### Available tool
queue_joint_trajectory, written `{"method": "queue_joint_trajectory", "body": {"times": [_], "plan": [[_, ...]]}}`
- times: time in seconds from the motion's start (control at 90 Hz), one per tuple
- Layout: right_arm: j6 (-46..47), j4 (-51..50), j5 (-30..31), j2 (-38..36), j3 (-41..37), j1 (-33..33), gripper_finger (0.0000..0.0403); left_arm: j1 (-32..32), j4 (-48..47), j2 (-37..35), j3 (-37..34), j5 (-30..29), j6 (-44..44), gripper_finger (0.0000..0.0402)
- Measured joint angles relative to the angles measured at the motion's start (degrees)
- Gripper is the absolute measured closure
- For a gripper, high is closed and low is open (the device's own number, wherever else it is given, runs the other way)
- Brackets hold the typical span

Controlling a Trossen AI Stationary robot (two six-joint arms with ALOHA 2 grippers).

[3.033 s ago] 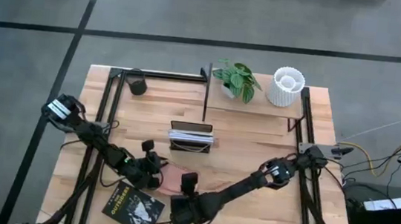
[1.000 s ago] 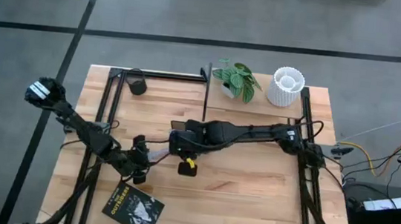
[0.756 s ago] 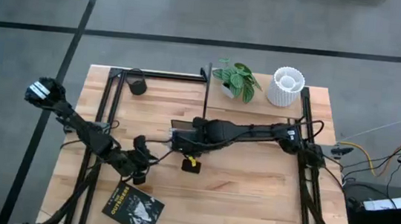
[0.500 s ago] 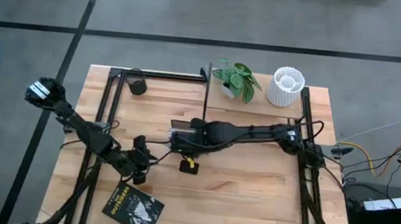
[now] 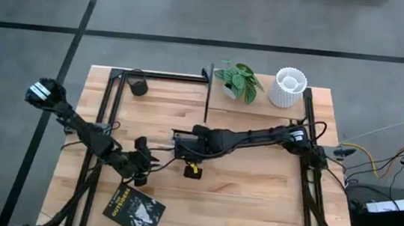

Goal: Stock shelves
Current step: Put the pink notebook into the black mesh bookshelf

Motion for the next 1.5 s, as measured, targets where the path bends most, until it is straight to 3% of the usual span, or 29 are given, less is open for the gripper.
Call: {"method": "queue_joint_trajectory", "body": {"times": [0.4,0.567,0.778,1.222,1.5], "plan": [[-2.7,21.7,0.5,-11.5,-22.1,-2.9,0.0400,0.0,0.4,0.0,0.0,-0.1,0.0,0.0343],[-2.5,23.6,0.3,-11.7,-26.8,-3.9,0.0400,0.0,1.4,0.0,0.0,-0.1,0.0,0.0343],[-2.3,24.8,0.9,-11.8,-28.2,-4.0,0.0397,0.0,4.5,0.0,0.0,-0.2,0.5,0.0343],[-1.7,25.1,1.1,-11.6,-28.3,-4.3,0.0325,0.0,9.0,-0.2,0.0,1.8,3.0,0.0343],[-3.0,23.9,0.9,-13.4,-28.3,-4.3,0.0344,0.0,8.7,-2.1,0.0,4.8,5.6,0.0343]]}}
